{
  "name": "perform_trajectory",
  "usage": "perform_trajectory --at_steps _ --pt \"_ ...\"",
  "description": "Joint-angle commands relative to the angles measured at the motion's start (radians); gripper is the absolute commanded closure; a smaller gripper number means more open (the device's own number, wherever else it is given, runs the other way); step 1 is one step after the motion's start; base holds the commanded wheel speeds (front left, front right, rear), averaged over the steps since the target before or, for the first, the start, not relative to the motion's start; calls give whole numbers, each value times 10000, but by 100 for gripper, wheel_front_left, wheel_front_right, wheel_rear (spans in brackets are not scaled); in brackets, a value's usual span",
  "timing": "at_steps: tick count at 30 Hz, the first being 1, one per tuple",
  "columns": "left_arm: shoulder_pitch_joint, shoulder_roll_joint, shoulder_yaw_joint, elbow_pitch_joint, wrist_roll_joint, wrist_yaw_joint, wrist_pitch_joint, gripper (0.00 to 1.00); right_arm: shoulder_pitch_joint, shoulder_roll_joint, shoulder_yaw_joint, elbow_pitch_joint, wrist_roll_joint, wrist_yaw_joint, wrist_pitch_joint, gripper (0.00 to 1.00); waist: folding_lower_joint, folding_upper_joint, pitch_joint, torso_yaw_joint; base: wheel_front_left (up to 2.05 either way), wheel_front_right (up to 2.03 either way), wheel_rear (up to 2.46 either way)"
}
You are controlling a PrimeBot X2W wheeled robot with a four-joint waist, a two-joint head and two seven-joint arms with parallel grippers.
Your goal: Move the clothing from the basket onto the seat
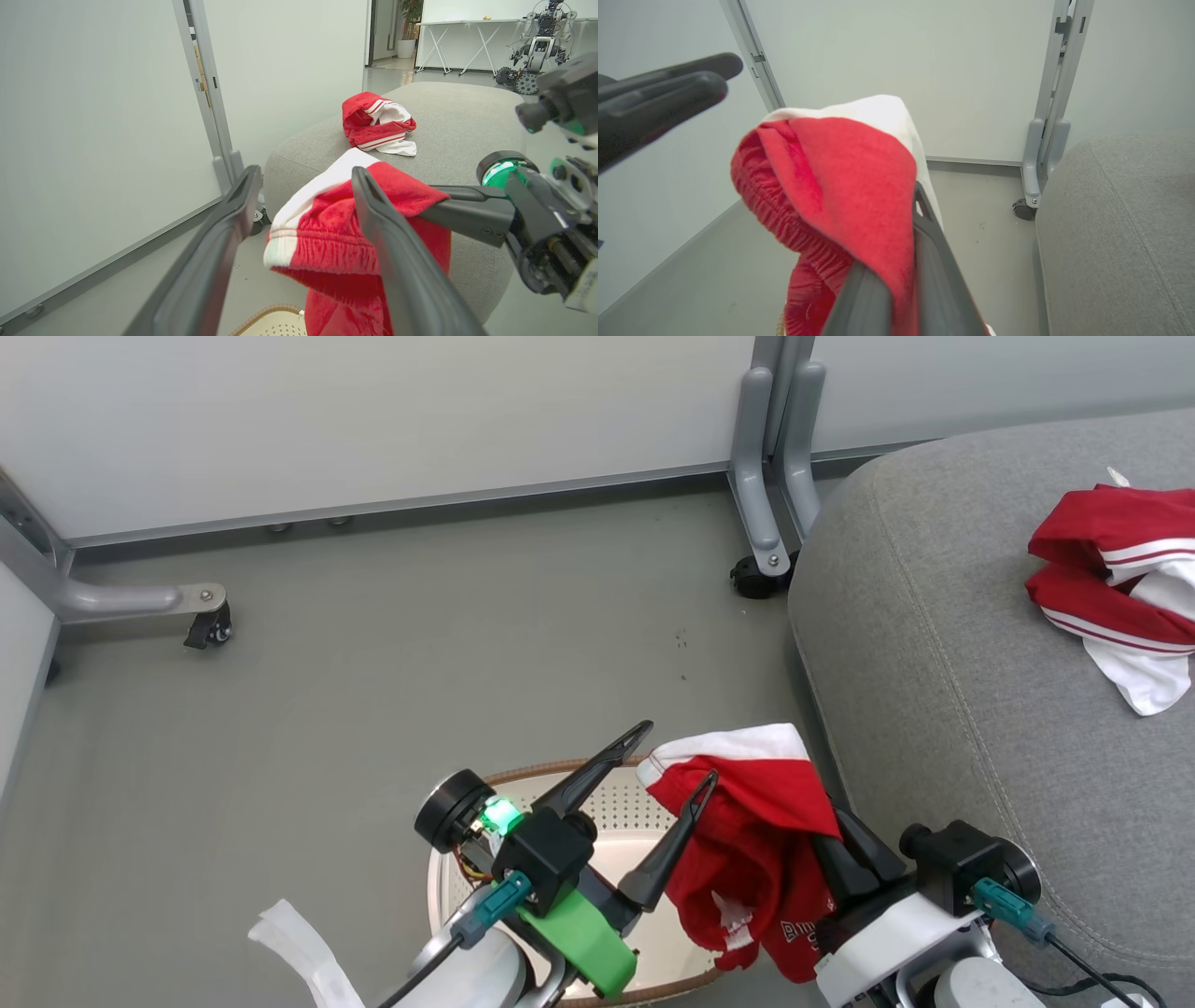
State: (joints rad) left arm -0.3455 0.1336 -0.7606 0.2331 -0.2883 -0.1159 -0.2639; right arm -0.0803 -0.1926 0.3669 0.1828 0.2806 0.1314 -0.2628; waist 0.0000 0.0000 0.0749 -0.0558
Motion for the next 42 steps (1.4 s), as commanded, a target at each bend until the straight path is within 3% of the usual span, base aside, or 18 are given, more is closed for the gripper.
perform_trajectory --at_steps 1,11,17,42 --pt "55 24 29 34 13 -52 -7 0 40 -5 15 -50 46 -14 -30 100 0 0 20 -6 0 0 0" --pt "-23 64 83 77 105 -28 -6 0 -177 9 62 -146 63 -14 -30 100 0 0 230 -170 0 0 0" --pt "-115 154 110 116 120 2 -7 0 -322 44 -7 -290 7 -14 -30 100 0 0 464 -655 0 0 0" --pt "-831 727 26 510 234 141 136 0 -336 756 -1097 -634 -161 -14 -32 100 0 0 2124 -4489 0 0 0"
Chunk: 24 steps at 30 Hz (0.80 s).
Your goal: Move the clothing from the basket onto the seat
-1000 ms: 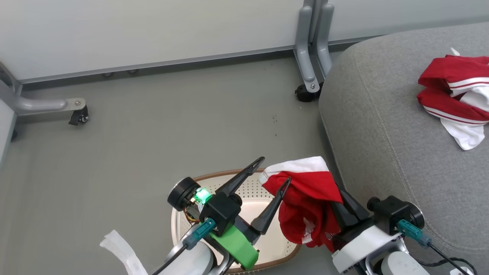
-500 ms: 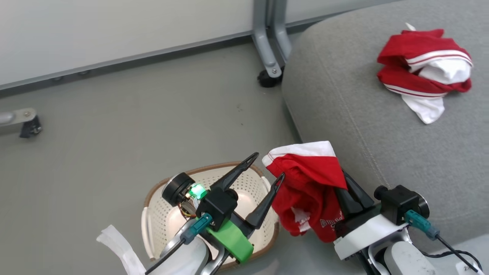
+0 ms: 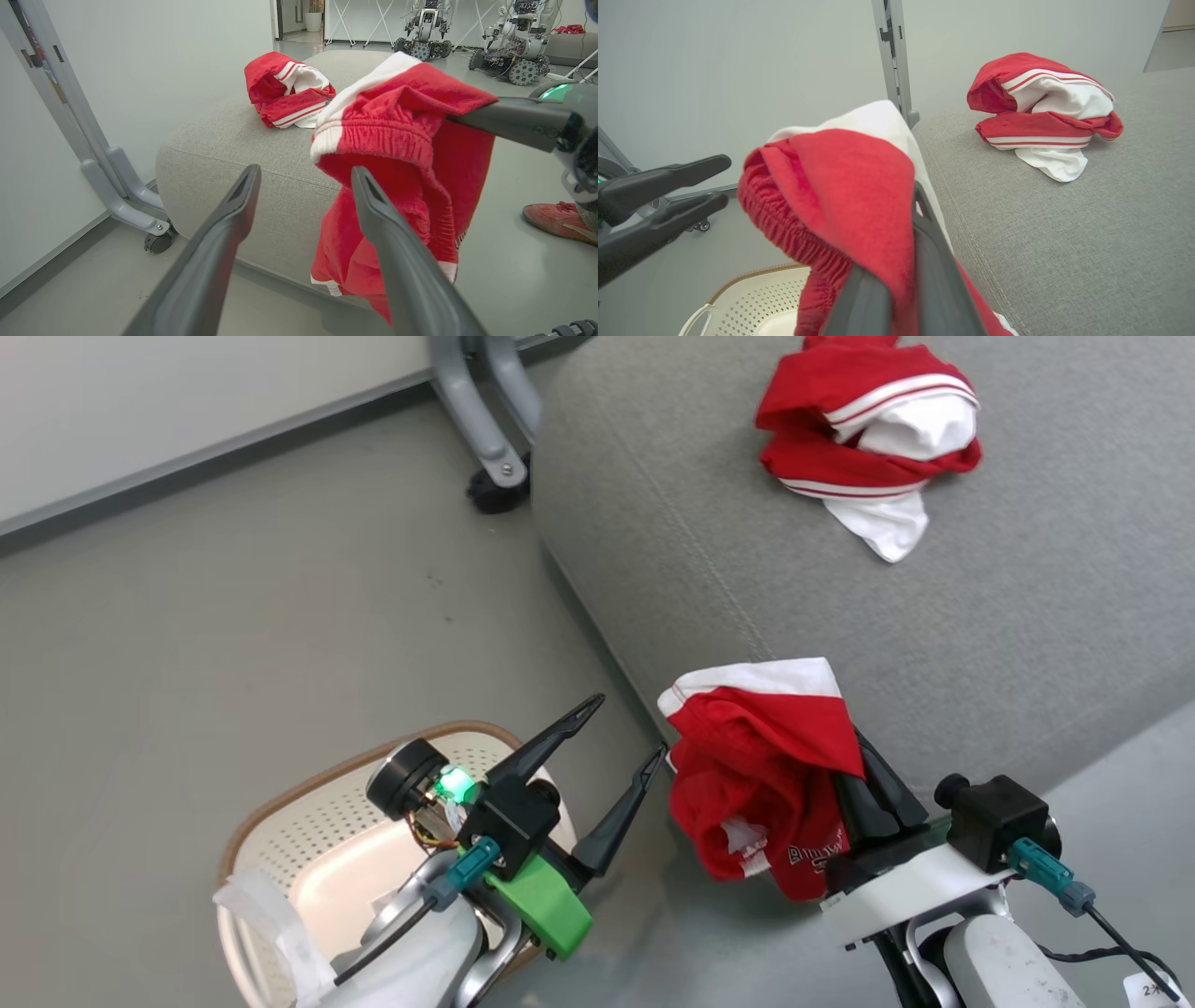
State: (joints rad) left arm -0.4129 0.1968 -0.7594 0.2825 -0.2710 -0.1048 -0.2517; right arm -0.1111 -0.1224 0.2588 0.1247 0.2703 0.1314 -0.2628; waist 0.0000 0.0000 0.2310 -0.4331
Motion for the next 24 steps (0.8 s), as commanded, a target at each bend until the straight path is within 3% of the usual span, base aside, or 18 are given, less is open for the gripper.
perform_trajectory --at_steps 1,8,14,18,24 --pt "-177 129 -8 16 78 26 31 0 -19 88 -51 -69 -54 -14 -30 100 0 0 630 -833 0 0 0" --pt "-374 293 -175 -44 110 -21 186 0 -131 265 -538 -136 -309 -14 -30 100 0 0 969 -1138 0 0 0" --pt "-659 355 -318 -187 216 -43 363 0 -1314 84 -1403 -271 -488 -14 -30 100 0 0 1520 -963 0 0 0" --pt "-920 379 -420 -316 269 -74 513 0 -2516 -460 -2358 -532 -621 -14 -32 100 0 0 2070 -500 0 0 0" --pt "-1399 403 -642 -405 375 -126 619 0 -4394 -1856 -4021 -755 -953 -14 -32 100 0 0 2963 350 0 0 0"
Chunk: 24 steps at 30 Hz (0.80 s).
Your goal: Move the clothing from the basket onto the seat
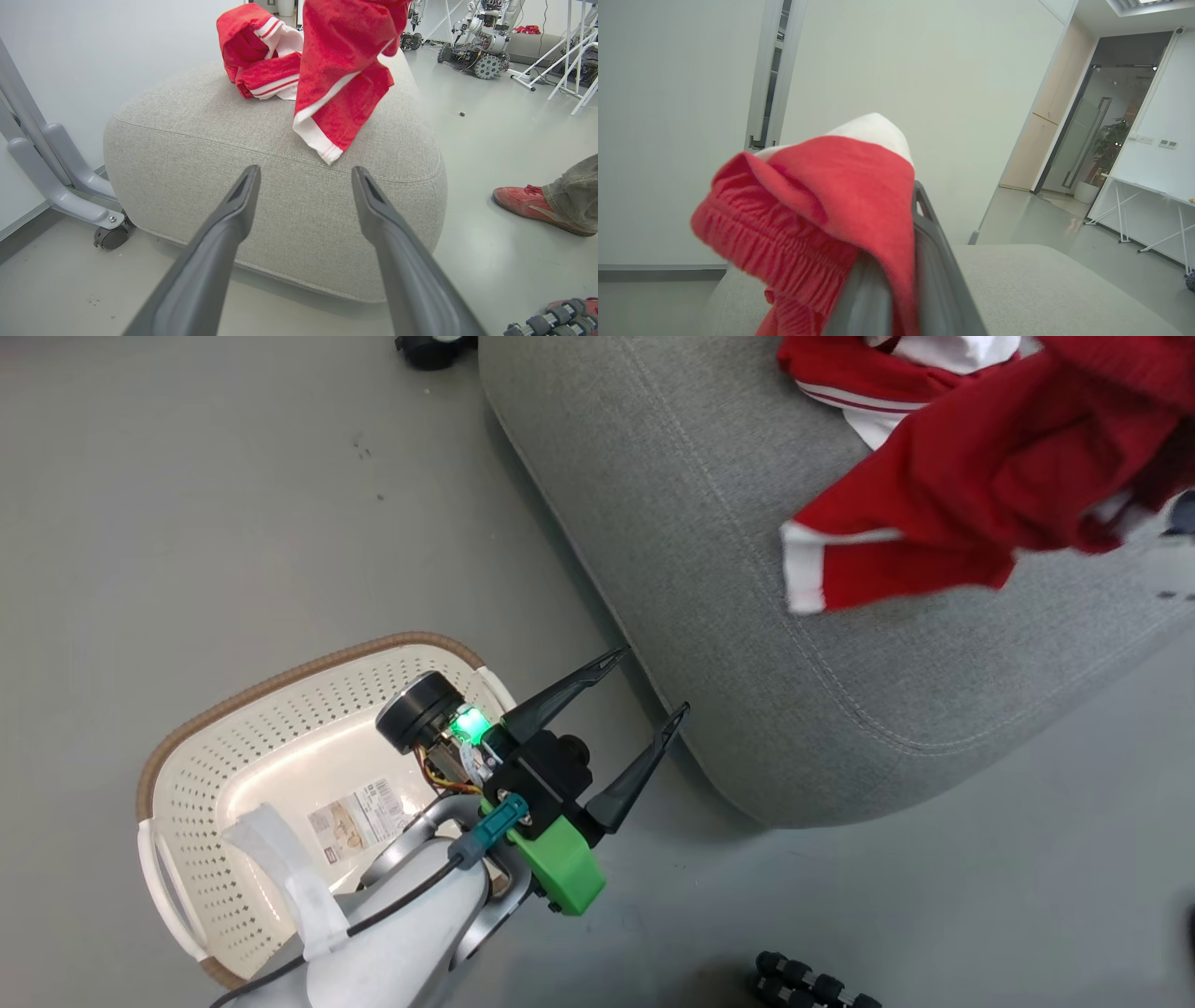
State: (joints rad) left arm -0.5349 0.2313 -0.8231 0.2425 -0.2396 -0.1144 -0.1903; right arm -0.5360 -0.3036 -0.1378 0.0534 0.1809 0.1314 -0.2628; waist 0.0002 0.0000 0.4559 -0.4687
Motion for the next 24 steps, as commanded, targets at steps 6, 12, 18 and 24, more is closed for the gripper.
perform_trajectory --at_steps 6,12,18,24 --pt "-427 46 -90 -39 104 -36 15 0 -1833 -1247 -959 272 -343 -14 -30 100 -2 0 1396 1232 0 0 0" --pt "-668 59 -210 -158 179 -29 92 0 -3277 -2049 -1256 1661 -274 -14 -30 100 -2 0 2177 1719 0 0 0" --pt "-950 -22 -333 -199 291 -20 65 0 -4102 -2137 -1399 4054 -298 -14 -30 100 -2 0 2714 2296 0 0 0" --pt "-977 -13 -380 -150 267 81 -64 0 -4746 -1706 -1884 6126 -647 -14 -31 70 -2 0 2871 2758 0 0 0"
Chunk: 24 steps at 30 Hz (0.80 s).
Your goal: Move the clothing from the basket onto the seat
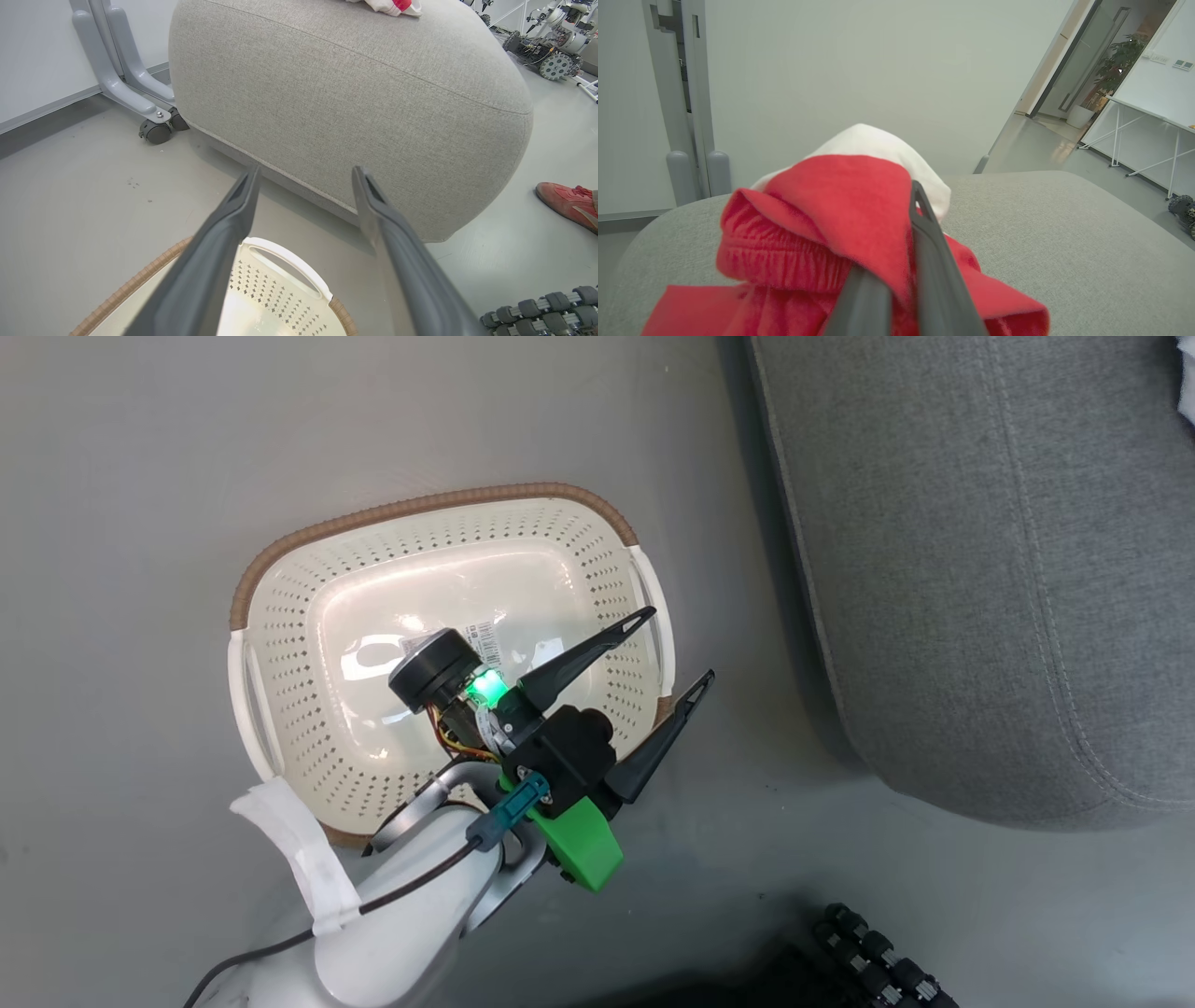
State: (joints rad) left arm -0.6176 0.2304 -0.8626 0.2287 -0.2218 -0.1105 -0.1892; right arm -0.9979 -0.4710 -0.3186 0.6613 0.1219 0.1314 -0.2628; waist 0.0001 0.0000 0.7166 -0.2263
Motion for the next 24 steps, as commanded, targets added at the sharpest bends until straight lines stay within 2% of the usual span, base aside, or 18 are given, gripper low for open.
perform_trajectory --at_steps 1,2,3,9,15,21,24 --pt "-136 -15 -4 6 70 44 -78 0 -191 53 -160 278 -163 -14 -30 36 -1 0 246 373 0 0 0" --pt "-118 -30 -12 22 51 52 -91 0 -242 124 -222 443 -254 -14 -30 11 -1 0 219 396 0 0 0" --pt "-91 -53 -29 46 22 55 -122 0 -300 162 -328 602 -383 -14 -30 0 -1 0 171 421 0 0 0" --pt "103 -173 -132 254 -108 68 -311 0 -30 586 -918 351 -852 -14 -30 0 -1 0 -380 426 0 0 0" --pt "487 -374 9 591 -418 245 -557 0 1217 1247 -1042 -723 -1020 -14 -30 0 -1 0 -1523 294 0 0 0" --pt "1257 -638 770 937 -1214 585 -749 0 3283 2051 -225 -1930 -767 -14 -30 0 -1 0 -2906 403 0 0 0" --pt "1762 -862 1421 953 -1488 938 -767 0 4427 2377 383 -2375 -567 -14 -30 0 -1 0 -3638 624 0 0 0"
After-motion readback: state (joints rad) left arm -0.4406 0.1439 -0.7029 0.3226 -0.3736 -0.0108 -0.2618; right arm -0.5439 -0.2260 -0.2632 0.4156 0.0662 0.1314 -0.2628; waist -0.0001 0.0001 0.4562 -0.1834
